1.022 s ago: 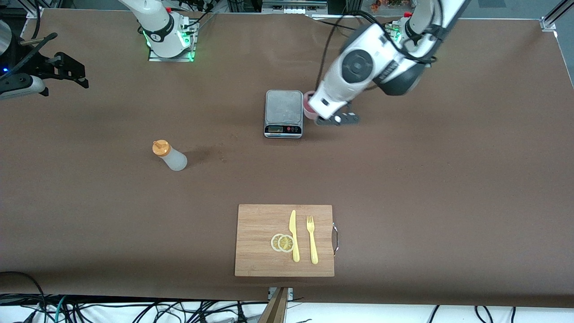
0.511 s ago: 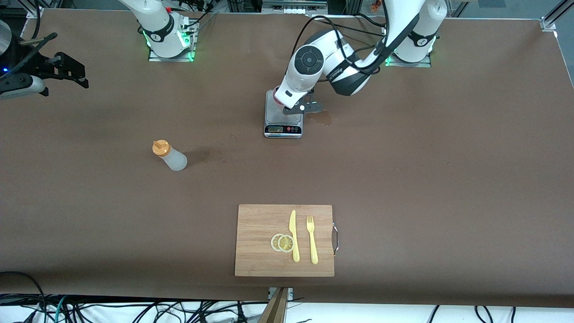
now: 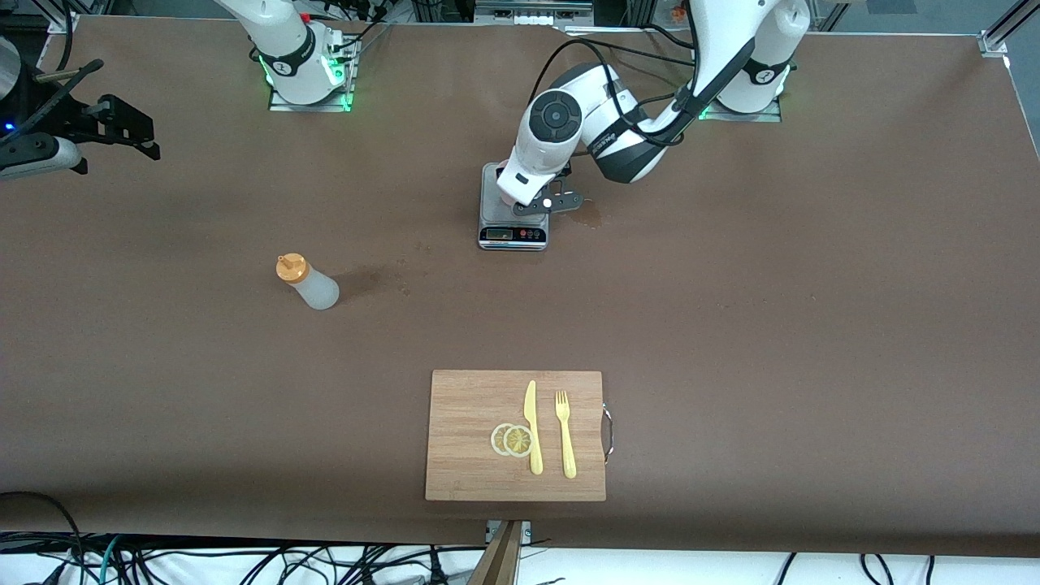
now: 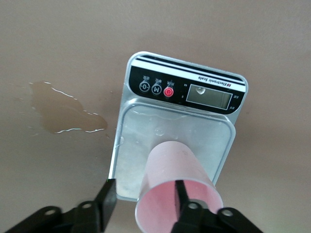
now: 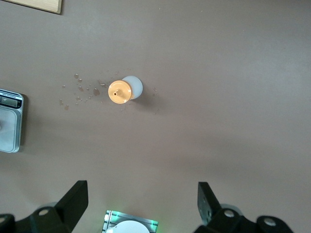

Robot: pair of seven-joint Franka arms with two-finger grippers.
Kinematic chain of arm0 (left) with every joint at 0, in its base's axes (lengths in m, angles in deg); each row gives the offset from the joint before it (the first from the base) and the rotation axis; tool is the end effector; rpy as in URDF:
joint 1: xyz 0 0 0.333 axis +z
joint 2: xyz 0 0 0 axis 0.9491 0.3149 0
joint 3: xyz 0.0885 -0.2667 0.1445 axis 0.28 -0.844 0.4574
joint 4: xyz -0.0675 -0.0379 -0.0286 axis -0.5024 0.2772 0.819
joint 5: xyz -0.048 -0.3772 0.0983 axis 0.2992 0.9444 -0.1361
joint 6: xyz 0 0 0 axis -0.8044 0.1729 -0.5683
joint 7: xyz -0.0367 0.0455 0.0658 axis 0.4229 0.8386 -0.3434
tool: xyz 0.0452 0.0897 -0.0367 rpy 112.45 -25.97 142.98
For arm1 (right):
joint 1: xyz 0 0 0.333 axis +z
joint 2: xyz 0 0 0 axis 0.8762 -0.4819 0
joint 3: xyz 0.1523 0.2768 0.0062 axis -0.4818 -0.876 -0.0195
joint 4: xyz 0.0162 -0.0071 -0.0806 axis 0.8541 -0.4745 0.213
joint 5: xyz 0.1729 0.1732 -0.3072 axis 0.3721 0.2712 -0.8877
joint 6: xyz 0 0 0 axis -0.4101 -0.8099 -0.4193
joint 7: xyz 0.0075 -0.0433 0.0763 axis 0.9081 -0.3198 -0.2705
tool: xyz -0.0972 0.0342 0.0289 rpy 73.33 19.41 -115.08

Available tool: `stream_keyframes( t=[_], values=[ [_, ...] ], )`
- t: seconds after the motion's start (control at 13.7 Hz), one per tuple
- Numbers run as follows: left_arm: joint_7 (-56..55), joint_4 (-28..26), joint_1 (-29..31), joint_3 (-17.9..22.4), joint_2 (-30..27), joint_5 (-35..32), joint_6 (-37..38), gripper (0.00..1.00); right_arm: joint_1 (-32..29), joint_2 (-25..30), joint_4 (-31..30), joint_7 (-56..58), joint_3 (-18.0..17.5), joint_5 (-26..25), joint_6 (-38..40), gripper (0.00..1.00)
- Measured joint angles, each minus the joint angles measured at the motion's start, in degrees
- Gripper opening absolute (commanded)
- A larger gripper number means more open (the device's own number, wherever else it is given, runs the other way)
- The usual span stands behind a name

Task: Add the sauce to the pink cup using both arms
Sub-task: 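Carry the pink cup with the left gripper onto the scale, then open the left gripper and withdraw it from the cup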

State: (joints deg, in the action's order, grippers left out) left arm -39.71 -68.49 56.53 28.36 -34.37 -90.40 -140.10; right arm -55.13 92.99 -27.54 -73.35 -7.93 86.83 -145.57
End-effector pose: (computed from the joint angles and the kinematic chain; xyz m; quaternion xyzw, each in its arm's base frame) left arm 0.3879 -0.4860 0.2920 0.9825 0.1104 -0.1453 0.0369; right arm 0.5220 0.0138 0.6232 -0.9929 -0.1108 0.0424 0.0061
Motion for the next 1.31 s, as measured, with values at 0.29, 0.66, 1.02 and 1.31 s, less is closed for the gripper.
stream_keyframes(
  t=[0.29,0.66,1.02,1.31],
  values=[
    [0.40,8.83,1.81,-0.01,-6.21,0.00,20.01,1.00,-0.10,-0.01,0.33,0.05,1.08,0.04,0.00,1.00],
    [16.06,23.85,13.33,0.48,-7.92,-0.08,38.84,1.00,-0.02,-0.12,0.32,12.27,1.06,0.05,0.47,1.00],
    [39.71,28.12,24.74,3.16,-9.11,-0.11,41.40,1.00,0.06,-0.61,0.26,20.71,0.82,0.20,1.06,1.00],
    [56.69,25.93,18.70,21.90,-15.00,-0.13,41.56,1.00,-0.09,-3.99,0.13,32.95,0.87,5.03,0.77,1.00]
  ],
)
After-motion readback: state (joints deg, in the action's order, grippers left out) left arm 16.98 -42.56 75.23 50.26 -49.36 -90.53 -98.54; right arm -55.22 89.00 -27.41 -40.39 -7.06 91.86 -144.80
